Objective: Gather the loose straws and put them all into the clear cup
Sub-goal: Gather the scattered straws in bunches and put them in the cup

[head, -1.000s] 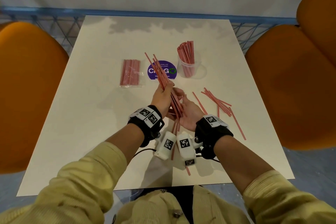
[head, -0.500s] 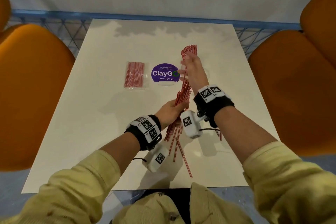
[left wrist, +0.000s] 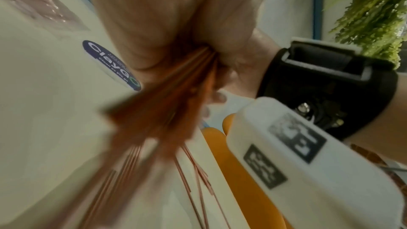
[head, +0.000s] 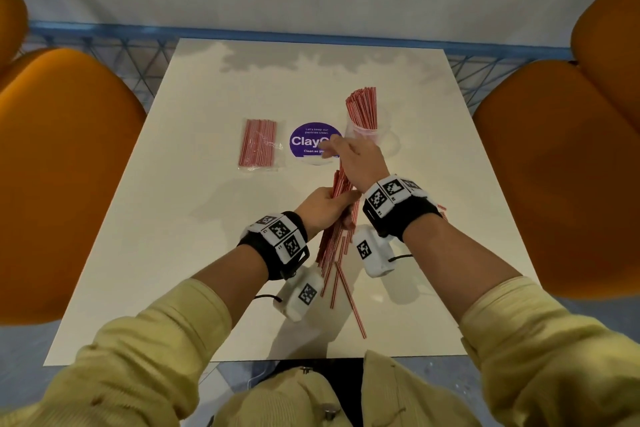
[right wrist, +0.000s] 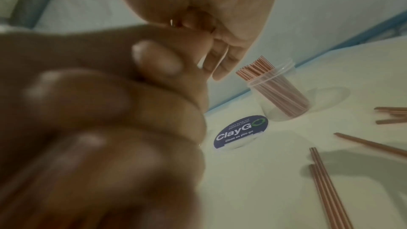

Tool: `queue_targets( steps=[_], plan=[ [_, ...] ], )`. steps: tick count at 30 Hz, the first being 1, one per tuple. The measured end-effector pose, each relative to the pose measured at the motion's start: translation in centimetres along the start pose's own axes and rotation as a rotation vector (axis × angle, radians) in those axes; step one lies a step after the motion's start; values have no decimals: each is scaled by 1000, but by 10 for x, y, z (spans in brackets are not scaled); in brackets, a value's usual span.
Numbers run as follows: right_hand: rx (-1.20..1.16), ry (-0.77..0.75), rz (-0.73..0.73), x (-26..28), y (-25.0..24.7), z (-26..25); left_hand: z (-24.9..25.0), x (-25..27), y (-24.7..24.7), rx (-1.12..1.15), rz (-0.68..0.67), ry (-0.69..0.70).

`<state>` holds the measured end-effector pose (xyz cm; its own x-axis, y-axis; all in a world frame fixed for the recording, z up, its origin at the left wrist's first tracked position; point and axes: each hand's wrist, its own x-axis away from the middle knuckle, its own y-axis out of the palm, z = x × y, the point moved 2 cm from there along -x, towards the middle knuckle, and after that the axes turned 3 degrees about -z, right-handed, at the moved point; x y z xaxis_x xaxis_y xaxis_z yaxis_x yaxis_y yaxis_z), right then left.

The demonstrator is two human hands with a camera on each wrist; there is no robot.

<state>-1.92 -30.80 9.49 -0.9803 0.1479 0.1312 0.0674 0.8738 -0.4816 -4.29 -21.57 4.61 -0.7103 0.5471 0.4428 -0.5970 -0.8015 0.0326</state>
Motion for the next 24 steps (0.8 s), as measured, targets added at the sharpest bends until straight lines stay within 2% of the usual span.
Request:
queue_targets(
  steps=[2, 4, 7, 10, 13, 15, 20, 24],
  plan=[
    [-65, 35, -6, 1, 3, 4, 1, -1, 1, 83, 46, 16],
    [-268, 76, 18, 2, 6, 9, 3, -2, -1, 218, 123, 43],
    [-487, 218, 20, 16, 13, 28, 8, -5, -11, 415, 291, 137],
    [-546, 359, -168, 40, 22, 42, 15, -6, -23, 597, 419, 194],
    [-581, 331, -286, 50, 29, 45, 17, -8, -28, 628, 478, 177],
    [-483, 268, -248, 48, 30, 42, 17, -9, -28, 601, 473, 134],
    [-46, 70, -158, 40, 31, 33, 16, -8, -18, 501, 390, 43],
    [36, 7, -154, 39, 33, 34, 16, -9, -16, 439, 409, 63]
  ],
)
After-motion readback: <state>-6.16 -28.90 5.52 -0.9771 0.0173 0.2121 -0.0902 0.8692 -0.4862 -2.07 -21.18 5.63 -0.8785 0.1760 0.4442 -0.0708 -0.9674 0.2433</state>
